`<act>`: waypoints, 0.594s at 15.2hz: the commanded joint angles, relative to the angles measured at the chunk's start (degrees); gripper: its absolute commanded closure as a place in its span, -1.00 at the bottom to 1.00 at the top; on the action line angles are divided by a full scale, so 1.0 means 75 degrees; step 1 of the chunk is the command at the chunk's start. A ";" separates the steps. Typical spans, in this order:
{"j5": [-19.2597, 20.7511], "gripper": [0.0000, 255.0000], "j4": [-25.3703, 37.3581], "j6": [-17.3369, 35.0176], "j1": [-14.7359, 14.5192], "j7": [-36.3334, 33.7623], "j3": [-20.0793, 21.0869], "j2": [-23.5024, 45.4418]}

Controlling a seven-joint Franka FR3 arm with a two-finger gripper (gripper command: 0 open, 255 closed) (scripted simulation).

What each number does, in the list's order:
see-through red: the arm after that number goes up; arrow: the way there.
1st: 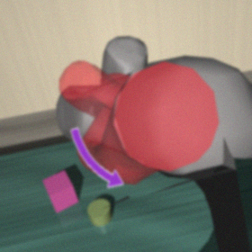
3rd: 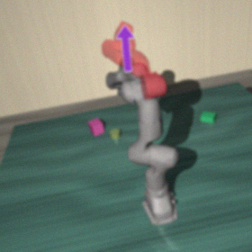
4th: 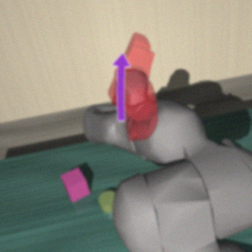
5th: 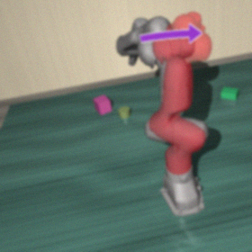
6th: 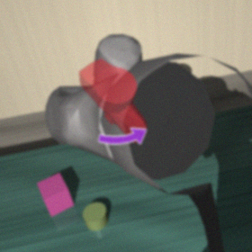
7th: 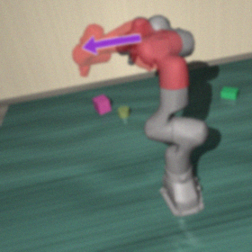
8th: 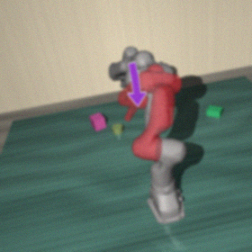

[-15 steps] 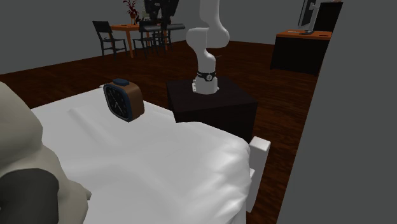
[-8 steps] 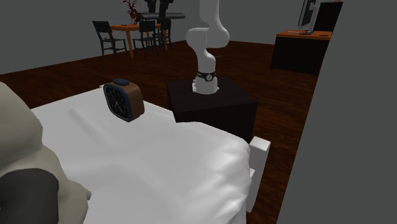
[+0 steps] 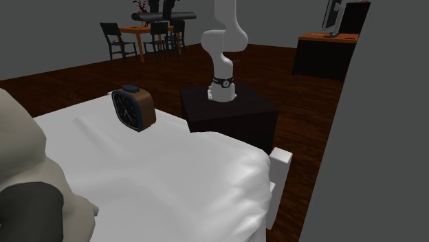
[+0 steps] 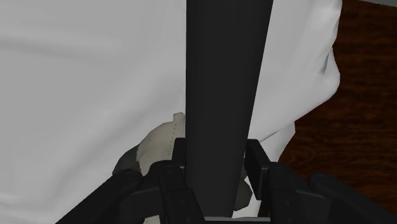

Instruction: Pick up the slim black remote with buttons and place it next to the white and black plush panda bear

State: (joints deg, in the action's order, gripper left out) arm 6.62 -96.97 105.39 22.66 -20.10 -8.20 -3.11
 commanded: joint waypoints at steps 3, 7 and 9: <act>-0.0187 1.00 0.1593 -0.0287 -0.0019 -0.0004 0.0020 0.1319; -0.0391 1.00 0.3721 -0.0888 0.0020 0.0006 0.0048 0.2862; -0.0504 1.00 0.5186 -0.1390 0.0081 0.0017 0.0070 0.3830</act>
State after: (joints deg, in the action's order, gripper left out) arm 3.28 -63.78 96.97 23.02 -20.07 -7.74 21.88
